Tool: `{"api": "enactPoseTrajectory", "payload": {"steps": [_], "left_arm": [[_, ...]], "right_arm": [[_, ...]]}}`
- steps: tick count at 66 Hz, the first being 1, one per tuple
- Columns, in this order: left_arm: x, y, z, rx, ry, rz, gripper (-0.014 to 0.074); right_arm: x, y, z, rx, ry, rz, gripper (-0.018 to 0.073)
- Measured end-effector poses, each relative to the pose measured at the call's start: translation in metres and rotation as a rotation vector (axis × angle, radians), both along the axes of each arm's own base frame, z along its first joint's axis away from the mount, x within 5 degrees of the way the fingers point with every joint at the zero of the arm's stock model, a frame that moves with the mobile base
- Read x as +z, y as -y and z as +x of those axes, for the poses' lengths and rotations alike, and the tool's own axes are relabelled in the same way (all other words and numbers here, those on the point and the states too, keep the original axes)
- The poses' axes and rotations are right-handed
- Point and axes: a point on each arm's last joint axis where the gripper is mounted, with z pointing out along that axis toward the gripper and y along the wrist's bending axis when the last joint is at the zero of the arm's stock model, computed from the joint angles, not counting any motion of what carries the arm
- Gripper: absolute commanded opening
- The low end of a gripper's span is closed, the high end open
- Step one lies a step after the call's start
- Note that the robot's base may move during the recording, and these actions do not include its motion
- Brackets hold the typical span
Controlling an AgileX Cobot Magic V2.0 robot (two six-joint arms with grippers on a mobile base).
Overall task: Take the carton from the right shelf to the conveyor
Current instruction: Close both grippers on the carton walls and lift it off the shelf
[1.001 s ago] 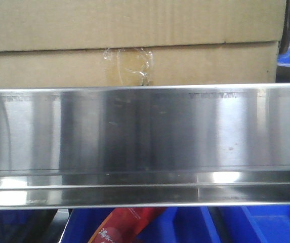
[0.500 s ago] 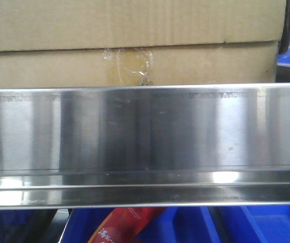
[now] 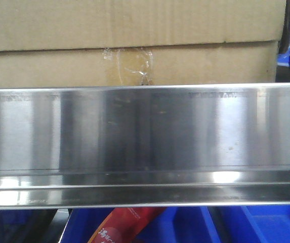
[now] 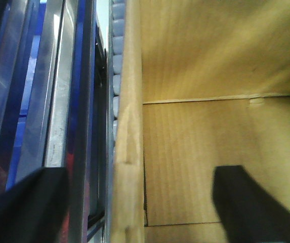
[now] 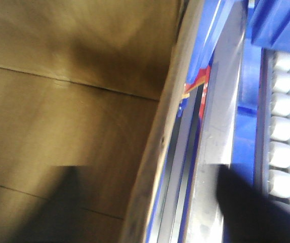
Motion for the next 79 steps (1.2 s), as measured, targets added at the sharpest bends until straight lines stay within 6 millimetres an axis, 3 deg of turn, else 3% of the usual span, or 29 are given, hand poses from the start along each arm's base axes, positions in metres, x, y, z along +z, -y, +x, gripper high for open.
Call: {"api": "enactPoseTrajectory", "payload": {"steps": [5,15,21,36,47,64,73,79], "left_arm": [[-0.003,-0.002,0.003,0.006,-0.006,0.001,0.0223],[-0.008,-0.012,0.009,0.027,-0.027,-0.043,-0.0041],[-0.009,-0.014,0.010,0.023,-0.036,-0.074,-0.0003],[-0.008,-0.015,0.011,0.012,-0.035,-0.084,-0.0017],[0.008,-0.010,0.003,-0.008,-0.002,-0.096,-0.0017],[0.077,0.010,-0.063,-0.105,0.197,-0.076,-0.0017],[0.086,0.018,-0.092,-0.120,0.233,-0.055,-0.0017],[0.081,0.021,-0.106,-0.135,0.211,-0.065,-0.0017]], "right_arm": [[-0.003,-0.001,0.002,0.000,-0.009,0.002,-0.0094],[-0.004,-0.001,0.003,-0.004,-0.006,-0.002,-0.0070],[-0.004,-0.001,0.004,-0.004,-0.005,-0.002,-0.0070],[-0.001,0.000,0.002,-0.004,0.001,-0.002,-0.0070],[0.018,0.006,-0.016,-0.008,0.030,-0.002,-0.0070],[0.078,0.029,-0.075,-0.018,0.187,0.029,-0.0070],[0.094,0.040,-0.108,-0.019,0.231,0.043,-0.0070],[0.092,0.047,-0.127,-0.020,0.221,0.038,-0.0070]]}}
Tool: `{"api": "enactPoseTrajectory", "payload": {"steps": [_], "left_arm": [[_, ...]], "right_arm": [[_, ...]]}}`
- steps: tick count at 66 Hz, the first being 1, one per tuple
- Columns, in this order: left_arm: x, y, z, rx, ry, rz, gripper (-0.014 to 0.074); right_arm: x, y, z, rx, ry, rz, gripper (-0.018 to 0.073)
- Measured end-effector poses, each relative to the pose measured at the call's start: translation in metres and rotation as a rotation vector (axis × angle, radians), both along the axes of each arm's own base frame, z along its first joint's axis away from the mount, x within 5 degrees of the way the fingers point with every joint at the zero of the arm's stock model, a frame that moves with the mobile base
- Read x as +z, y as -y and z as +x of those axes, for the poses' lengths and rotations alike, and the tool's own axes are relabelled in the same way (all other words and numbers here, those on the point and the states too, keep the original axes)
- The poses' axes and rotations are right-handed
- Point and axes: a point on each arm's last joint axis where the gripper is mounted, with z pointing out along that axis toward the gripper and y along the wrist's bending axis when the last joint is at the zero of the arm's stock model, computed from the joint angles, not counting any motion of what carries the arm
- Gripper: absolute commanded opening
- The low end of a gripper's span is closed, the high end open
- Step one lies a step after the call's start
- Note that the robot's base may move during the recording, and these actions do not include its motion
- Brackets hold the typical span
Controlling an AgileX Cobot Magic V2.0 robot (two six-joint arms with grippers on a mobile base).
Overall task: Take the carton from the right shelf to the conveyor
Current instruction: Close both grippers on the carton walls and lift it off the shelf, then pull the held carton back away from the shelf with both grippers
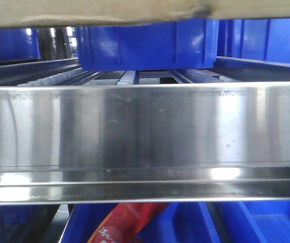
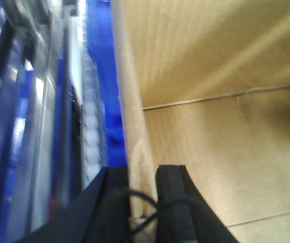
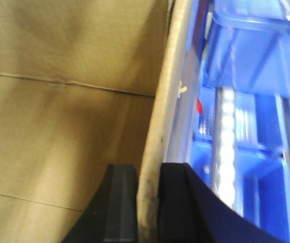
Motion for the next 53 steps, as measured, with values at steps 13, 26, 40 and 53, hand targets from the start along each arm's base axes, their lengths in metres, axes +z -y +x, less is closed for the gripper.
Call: {"api": "enactPoseTrajectory", "payload": {"steps": [13,26,40,53], "left_arm": [[-0.023,0.006,-0.019,-0.047,-0.083,0.018,-0.0017],[-0.038,0.009,-0.022,-0.063,-0.139,0.028,-0.0017],[-0.039,0.009,-0.023,-0.060,-0.141,0.030,-0.0017],[-0.039,0.009,-0.023,-0.060,-0.141,0.030,-0.0017]], "right_arm": [[-0.024,0.009,-0.030,0.006,-0.073,-0.015,-0.0070],[-0.037,0.012,-0.043,0.012,-0.098,-0.007,-0.0070],[-0.038,0.011,-0.042,0.017,-0.090,0.008,-0.0070],[-0.038,0.011,-0.042,0.017,-0.088,0.009,-0.0070]]}}
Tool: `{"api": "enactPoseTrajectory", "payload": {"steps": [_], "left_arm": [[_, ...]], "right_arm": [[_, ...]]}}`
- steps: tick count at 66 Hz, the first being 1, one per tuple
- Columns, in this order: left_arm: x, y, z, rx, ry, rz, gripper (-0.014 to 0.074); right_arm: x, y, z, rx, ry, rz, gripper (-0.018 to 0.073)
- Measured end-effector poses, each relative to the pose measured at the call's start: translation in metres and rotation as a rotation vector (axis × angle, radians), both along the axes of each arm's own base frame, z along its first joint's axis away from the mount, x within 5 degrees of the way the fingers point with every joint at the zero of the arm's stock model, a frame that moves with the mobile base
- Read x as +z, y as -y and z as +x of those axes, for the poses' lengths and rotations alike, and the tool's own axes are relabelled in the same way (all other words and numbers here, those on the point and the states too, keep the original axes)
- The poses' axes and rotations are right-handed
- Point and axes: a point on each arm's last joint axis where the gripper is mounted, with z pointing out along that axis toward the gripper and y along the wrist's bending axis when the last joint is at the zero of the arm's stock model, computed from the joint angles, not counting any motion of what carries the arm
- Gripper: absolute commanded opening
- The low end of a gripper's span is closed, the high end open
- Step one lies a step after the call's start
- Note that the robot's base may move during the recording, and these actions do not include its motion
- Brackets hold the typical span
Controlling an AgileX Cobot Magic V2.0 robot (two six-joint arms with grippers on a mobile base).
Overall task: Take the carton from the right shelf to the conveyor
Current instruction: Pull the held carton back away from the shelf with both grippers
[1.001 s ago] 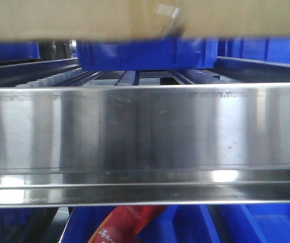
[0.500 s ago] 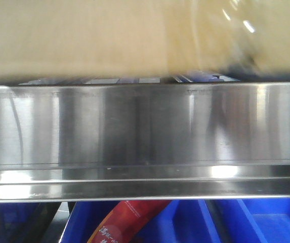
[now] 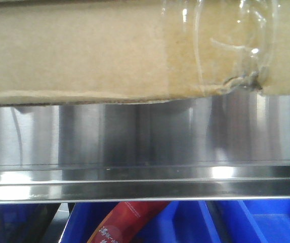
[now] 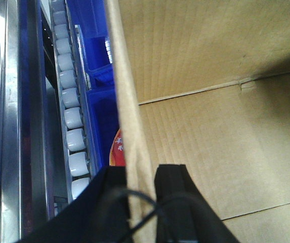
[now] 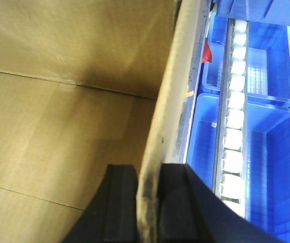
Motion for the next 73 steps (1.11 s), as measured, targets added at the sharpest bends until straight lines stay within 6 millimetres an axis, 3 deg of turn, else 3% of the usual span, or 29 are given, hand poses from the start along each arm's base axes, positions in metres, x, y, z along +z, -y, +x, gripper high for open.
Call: {"api": "enactPoseTrajectory", "payload": {"steps": [73], "left_arm": [[0.0010,0.0002,0.0010,-0.002,0.016,-0.002,-0.0017]], "right_arm": [[0.0007,-0.0002,0.0006,-0.002,0.009,0.005,-0.0070]]}}
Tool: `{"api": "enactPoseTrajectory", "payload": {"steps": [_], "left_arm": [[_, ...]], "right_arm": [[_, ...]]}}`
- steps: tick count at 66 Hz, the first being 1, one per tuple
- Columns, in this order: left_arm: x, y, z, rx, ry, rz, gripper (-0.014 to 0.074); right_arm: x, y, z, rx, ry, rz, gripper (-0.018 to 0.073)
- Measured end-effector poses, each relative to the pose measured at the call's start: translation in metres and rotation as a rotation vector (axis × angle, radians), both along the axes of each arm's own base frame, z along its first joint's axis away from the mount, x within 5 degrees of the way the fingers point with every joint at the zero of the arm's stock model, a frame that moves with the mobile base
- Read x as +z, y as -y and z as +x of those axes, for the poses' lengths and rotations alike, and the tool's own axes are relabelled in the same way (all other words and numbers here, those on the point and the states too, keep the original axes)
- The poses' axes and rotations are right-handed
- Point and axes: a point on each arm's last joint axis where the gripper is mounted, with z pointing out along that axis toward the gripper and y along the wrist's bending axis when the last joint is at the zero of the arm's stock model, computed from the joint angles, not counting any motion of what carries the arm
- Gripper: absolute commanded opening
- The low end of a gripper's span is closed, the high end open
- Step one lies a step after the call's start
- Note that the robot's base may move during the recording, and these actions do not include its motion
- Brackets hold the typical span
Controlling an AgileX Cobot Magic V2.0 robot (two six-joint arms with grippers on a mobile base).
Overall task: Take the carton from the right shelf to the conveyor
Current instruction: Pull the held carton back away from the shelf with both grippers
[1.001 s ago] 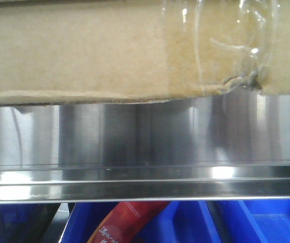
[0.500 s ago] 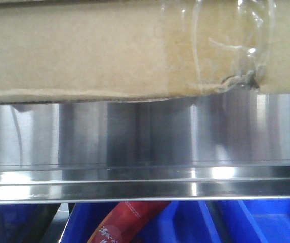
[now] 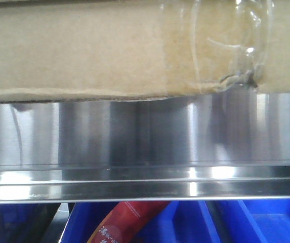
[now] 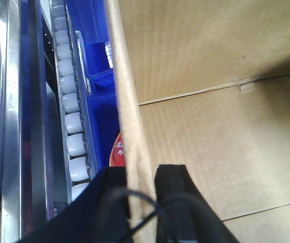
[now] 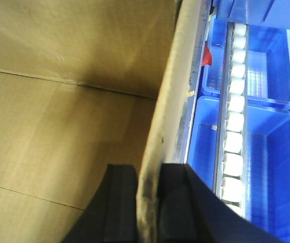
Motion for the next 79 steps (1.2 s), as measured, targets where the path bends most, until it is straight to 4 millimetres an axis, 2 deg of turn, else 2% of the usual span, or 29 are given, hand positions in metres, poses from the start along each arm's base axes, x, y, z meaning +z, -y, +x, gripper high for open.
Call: {"api": "enactPoseTrajectory", "payload": {"steps": [79], "left_arm": [[0.0025,-0.0016,-0.0011,0.002,0.017,0.001,-0.0017]], "right_arm": [[0.0020,-0.0008,0.0016,-0.003,0.025,0.016,-0.0070]]}}
